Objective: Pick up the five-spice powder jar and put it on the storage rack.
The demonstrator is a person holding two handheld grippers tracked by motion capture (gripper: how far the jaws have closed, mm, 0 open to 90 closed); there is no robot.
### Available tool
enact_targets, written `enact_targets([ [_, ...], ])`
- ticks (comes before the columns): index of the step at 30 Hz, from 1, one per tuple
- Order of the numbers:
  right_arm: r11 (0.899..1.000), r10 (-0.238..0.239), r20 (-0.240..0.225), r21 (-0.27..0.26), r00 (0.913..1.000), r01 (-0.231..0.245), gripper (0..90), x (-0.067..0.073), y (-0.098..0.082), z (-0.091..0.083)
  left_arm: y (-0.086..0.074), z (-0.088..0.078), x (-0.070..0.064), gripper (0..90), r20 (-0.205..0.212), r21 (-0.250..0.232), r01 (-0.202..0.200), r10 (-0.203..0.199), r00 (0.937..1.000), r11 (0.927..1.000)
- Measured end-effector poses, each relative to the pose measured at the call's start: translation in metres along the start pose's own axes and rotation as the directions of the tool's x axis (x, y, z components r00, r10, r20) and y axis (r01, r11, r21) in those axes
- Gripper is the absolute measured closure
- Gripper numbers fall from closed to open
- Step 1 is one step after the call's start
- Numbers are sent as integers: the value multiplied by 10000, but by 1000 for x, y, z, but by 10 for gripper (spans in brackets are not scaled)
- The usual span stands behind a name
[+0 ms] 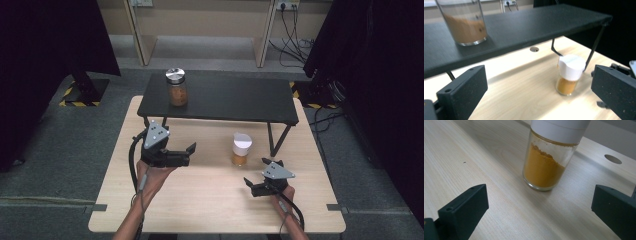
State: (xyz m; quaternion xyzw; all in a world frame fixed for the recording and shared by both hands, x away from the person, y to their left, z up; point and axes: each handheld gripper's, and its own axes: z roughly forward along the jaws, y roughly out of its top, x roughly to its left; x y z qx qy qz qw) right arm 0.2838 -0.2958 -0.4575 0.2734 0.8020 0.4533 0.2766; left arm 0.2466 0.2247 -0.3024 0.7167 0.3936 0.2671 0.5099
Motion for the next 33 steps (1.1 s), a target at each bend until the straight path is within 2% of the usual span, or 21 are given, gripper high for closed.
enact_targets([
  [4, 10000, -26, -7, 29, 10000, 26, 8, 0, 1, 0, -17, -1, -4, 0, -23, 63, 81, -81, 10000, 9999],
  [10, 10000, -23, -11, 27, 10000, 23, 8, 0, 0, 0, -47, -4, -1, 0, 209, -167, 444, -440, 9988, 9989],
  [11, 10000, -23, -11, 27, 10000, 23, 8, 0, 0, 0, -47, -4, -1, 0, 209, -167, 444, -440, 9988, 9989],
  [13, 10000, -36, -14, 27, 10000, 36, 7, 0, 0, 0, -62, -3, 1, 0, 256, -138, 518, -514, 9983, 9986],
  [17, 10000, -37, 1, 40, 10000, 37, 8, 1, 1, 0, -77, -1, 4, 0, 317, -72, 684, -682, 9972, 9976],
  [18, 10000, -42, -2, 42, 10000, 42, 8, 1, 1, 0, -86, 0, 8, 0, 425, 24, 893, -893, 9951, 9960],
  [21, 10000, -54, -10, 50, 10000, 54, 8, 0, 1, 0, -101, 3, 14, 0, 508, -22, 1209, -1206, 9914, 9927],
  [22, 10000, -45, -11, 54, 10000, 45, 8, 0, 1, 0, -101, 3, 14, 0, 508, -22, 1209, -1206, 9914, 9927],
  [24, 10000, -36, -8, 49, 10000, 36, 8, 0, 1, 0, -114, 6, 19, 0, 590, -107, 1402, -1393, 9885, 9901],
  [31, 10000, -58, 11, 59, 10000, 58, 8, 1, 1, 0, -134, 15, 23, 0, 633, -242, 1368, -1351, 9888, 9903],
  [33, 10000, -85, 14, 52, 10000, 85, 8, 1, 1, 0, -144, 20, 21, 0, 488, -324, 1297, -1280, 9906, 9910],
])
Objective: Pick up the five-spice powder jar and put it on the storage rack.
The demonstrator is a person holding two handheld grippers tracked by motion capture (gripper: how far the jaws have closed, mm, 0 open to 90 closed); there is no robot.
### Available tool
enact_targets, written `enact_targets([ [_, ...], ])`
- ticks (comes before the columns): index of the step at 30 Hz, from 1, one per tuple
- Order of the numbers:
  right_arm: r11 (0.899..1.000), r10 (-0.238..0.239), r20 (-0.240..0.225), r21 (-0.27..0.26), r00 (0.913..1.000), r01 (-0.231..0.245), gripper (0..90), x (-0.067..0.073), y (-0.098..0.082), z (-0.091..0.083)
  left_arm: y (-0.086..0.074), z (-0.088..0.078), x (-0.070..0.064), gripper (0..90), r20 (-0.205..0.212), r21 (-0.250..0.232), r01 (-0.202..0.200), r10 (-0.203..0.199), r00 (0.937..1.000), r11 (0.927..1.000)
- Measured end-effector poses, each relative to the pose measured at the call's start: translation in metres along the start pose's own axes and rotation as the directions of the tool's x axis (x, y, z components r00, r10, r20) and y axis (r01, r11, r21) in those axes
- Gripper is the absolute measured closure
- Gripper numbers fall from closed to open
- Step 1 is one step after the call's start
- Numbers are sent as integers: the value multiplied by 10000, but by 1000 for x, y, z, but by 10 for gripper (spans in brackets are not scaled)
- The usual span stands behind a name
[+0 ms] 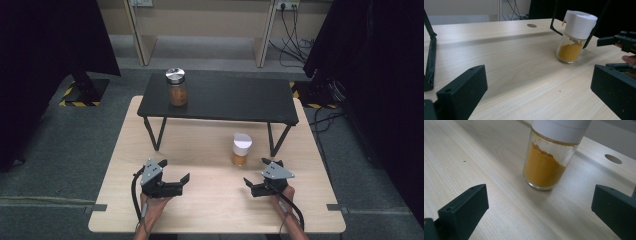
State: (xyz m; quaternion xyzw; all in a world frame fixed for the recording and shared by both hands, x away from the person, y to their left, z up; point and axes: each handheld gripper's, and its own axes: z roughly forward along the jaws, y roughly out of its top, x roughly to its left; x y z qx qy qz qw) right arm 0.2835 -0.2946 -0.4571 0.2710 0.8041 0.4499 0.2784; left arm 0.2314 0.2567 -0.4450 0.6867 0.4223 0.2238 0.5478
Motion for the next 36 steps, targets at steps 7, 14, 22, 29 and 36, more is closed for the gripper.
enact_targets([
  [7, 10000, 7, 1, 1, 10000, -7, 8, 0, 0, 0, -18, 7, 4, 0, 117, 112, -18, 17, 9999, 9999],
  [14, 10000, -9, -11, 5, 10000, 9, 8, 0, 0, 0, -29, 15, 11, 0, 251, 329, -71, 63, 9997, 9994],
  [22, 10000, -26, -47, -4, 10000, 26, 8, 1, 0, 0, -25, 22, 10, 0, 267, 798, -124, 103, 9996, 9967],
  [29, 10000, -79, -40, 26, 10000, 79, 8, 1, 1, 0, -23, 23, 10, 1, 166, 969, 30, -47, 9999, 9953],
  [36, 10000, -38, -37, 9, 10000, 38, 8, 1, 0, 0, -22, 25, 7, 0, 124, 1046, -59, 47, 9999, 9945],
])
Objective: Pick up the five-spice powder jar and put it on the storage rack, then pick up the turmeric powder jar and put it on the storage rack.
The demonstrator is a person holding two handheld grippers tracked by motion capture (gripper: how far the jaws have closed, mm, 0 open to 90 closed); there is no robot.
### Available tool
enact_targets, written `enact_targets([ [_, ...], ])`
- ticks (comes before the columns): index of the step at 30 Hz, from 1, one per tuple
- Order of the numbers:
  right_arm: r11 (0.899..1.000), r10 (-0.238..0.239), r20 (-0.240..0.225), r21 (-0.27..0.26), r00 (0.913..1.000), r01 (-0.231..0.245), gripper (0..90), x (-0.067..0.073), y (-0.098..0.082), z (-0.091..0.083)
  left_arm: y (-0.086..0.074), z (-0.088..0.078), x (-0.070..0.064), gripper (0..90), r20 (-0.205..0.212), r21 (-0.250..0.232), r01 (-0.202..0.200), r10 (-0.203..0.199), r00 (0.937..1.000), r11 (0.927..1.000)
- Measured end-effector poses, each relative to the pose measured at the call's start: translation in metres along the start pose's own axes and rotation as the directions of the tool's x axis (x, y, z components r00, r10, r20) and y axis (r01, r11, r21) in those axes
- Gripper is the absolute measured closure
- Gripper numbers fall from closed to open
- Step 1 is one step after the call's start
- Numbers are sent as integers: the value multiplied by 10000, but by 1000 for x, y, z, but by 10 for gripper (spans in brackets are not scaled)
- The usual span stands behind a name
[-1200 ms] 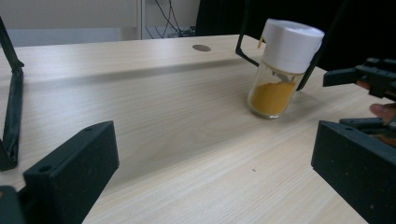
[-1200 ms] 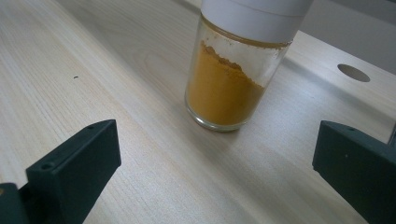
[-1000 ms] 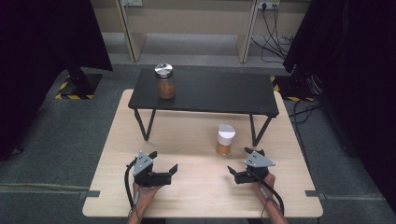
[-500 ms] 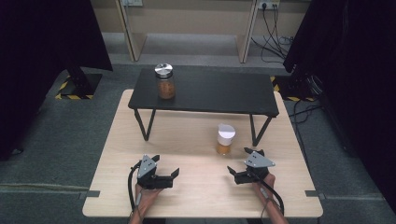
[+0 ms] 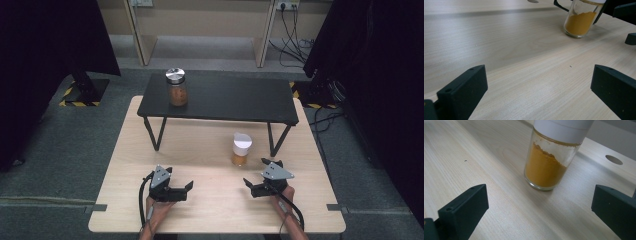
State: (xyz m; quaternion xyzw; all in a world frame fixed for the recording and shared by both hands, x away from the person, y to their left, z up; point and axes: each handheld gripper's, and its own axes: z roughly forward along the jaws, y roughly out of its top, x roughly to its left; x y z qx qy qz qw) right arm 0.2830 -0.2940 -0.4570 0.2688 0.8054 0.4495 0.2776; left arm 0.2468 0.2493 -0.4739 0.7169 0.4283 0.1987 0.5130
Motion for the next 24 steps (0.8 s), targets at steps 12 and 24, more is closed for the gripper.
enact_targets([
  [12, 10000, 64, 24, -18, 10000, -64, 8, -1, -1, 0, 1, 1, -1, 0, -73, 55, 86, -86, 9999, 9999],
  [24, 10000, 93, 14, -8, 10000, -93, 7, -1, -1, 0, 1, 1, -1, 1, -95, 85, 81, -80, 9999, 9999],
])
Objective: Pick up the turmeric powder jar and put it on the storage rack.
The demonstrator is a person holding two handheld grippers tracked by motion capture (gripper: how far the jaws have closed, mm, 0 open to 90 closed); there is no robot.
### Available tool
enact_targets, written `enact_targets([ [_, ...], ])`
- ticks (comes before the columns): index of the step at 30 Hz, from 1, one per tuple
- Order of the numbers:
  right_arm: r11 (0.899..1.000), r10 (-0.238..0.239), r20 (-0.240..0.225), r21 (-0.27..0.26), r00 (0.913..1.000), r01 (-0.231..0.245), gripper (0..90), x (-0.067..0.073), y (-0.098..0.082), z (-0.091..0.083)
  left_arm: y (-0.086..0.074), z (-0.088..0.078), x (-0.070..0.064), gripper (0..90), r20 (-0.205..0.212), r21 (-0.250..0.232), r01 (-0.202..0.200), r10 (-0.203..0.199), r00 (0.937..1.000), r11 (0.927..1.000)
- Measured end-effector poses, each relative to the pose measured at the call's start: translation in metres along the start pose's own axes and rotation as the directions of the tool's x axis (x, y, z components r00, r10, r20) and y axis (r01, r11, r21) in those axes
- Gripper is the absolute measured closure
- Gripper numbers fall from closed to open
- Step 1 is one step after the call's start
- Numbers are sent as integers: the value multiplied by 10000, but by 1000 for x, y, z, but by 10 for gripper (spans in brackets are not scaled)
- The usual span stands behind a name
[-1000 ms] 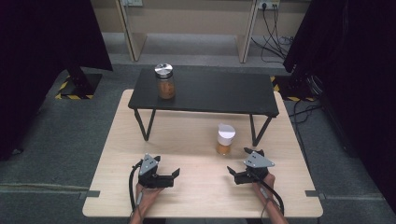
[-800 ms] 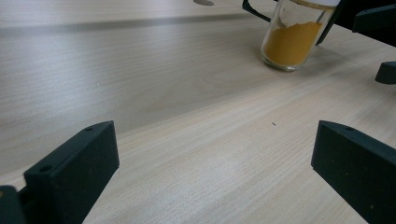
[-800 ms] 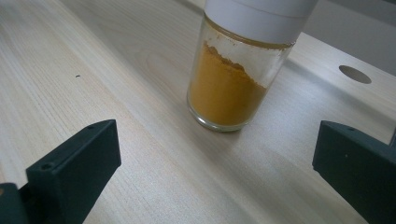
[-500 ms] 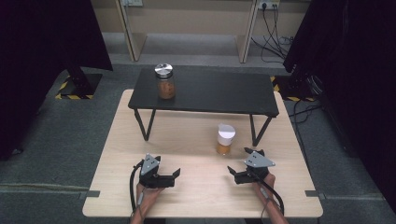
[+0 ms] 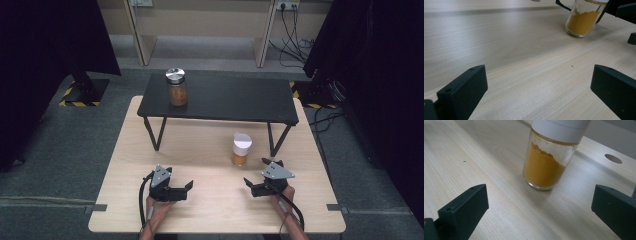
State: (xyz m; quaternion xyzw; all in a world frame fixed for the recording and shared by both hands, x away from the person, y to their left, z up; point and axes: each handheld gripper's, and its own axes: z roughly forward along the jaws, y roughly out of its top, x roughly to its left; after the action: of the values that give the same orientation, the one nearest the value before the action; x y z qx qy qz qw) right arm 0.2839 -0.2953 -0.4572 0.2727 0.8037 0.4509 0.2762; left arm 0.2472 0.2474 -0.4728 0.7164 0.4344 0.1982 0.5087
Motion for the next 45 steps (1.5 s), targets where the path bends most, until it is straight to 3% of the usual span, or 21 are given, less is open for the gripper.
enact_targets([
  [45, 9991, 179, -173, -385, 9997, -186, 5, -2, -5, -1, 1, 1, -2, 1, 6, 42, -103, 103, 9999, 9999],
])
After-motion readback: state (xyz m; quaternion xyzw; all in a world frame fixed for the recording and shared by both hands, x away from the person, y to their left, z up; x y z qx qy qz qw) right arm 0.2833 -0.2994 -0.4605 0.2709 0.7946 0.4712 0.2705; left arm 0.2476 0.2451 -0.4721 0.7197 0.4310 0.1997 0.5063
